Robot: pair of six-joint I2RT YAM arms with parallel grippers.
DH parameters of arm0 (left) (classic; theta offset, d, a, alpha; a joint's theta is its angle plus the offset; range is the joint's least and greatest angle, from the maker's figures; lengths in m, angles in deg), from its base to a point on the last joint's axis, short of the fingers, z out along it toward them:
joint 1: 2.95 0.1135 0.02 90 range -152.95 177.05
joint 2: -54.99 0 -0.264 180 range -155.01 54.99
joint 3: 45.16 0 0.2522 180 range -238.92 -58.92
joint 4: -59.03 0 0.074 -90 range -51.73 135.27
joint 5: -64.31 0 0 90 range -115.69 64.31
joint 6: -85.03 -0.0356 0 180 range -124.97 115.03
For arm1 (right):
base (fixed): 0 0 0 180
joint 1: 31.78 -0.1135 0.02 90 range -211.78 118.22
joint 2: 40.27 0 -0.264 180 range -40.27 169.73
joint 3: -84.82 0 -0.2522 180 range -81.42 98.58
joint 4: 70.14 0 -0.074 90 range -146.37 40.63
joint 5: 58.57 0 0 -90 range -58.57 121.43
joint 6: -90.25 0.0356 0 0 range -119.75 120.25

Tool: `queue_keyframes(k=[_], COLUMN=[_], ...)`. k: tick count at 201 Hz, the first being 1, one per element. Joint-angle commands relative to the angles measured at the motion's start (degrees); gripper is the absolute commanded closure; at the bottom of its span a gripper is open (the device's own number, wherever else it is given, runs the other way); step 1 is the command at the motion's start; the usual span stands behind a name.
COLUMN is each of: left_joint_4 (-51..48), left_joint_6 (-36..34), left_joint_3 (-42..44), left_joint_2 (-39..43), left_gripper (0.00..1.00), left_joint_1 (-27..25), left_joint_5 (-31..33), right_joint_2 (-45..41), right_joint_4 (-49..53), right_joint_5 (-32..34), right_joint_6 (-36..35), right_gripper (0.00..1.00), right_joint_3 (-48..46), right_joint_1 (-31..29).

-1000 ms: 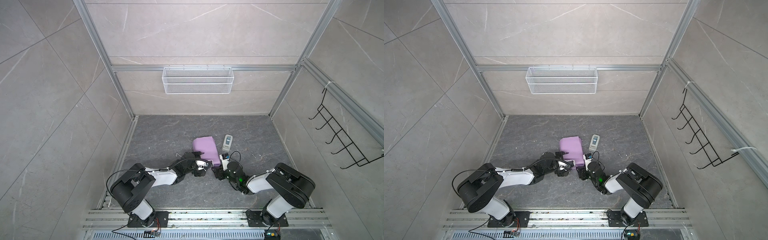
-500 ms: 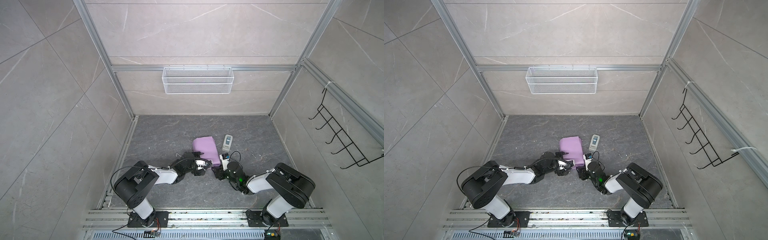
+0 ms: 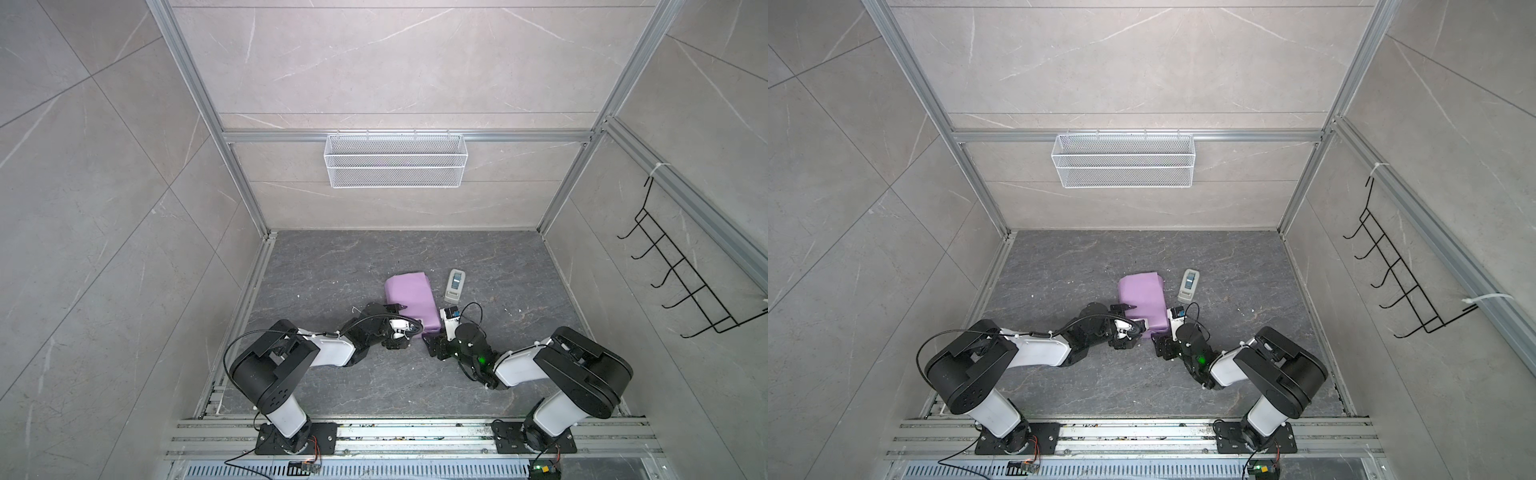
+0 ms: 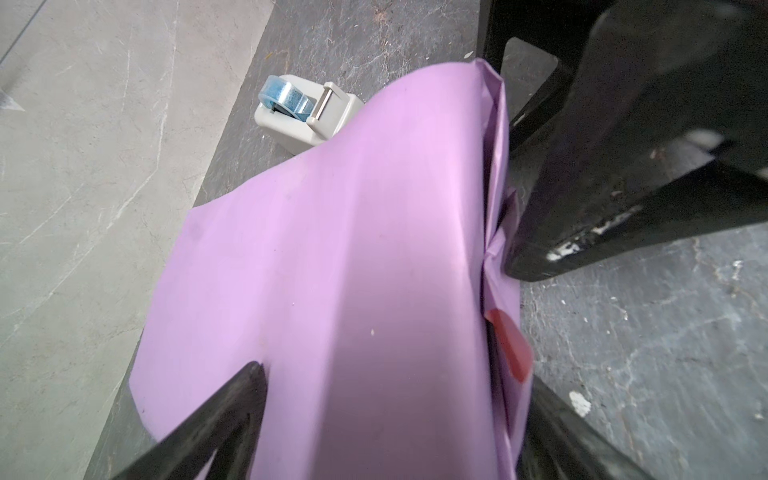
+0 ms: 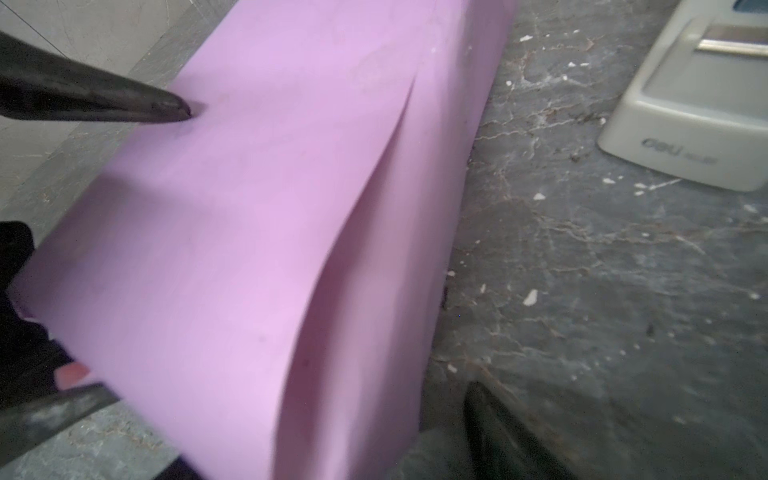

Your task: Wrap the gift box in paper

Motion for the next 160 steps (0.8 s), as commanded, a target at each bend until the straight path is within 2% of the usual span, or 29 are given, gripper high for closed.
queue_keyframes(k=[1,9,23,62,109,160], left_joint_4=[0.0,-0.2,-0.6,-1.1,-1.1,-1.4], left_joint_6=[1.2,1.3,1.3,1.7,1.8,1.7], left_joint_3=[0.0,-0.1,-0.2,-0.2,-0.2,-0.2], left_joint_2=[-0.9,-1.0,-0.9,-0.3,-0.3,-0.1], left_gripper=[0.13,0.13,0.13,0.13,0.13,0.13], left_joint_1=[0.6,0.6,0.6,0.6,0.6,0.7], left_joint_5=[-1.7,-1.7,-1.9,-2.1,-2.1,-1.9], right_joint_2=[0.0,0.5,1.5,4.1,6.3,2.6], right_joint_4=[0.2,-0.5,-1.9,-6.0,-11.4,-11.4], right_joint_5=[0.6,0.4,-0.1,-2.0,-3.3,-4.6], right_joint_6=[0.5,0.8,1.7,4.7,9.0,11.9], right_gripper=[0.2,0.19,0.1,0.01,0.01,0.01], right_joint_3=[-0.3,-0.3,-0.1,0.8,0.7,-0.2], right_joint_1=[-0.2,-0.2,-0.2,-0.2,-0.2,-0.2])
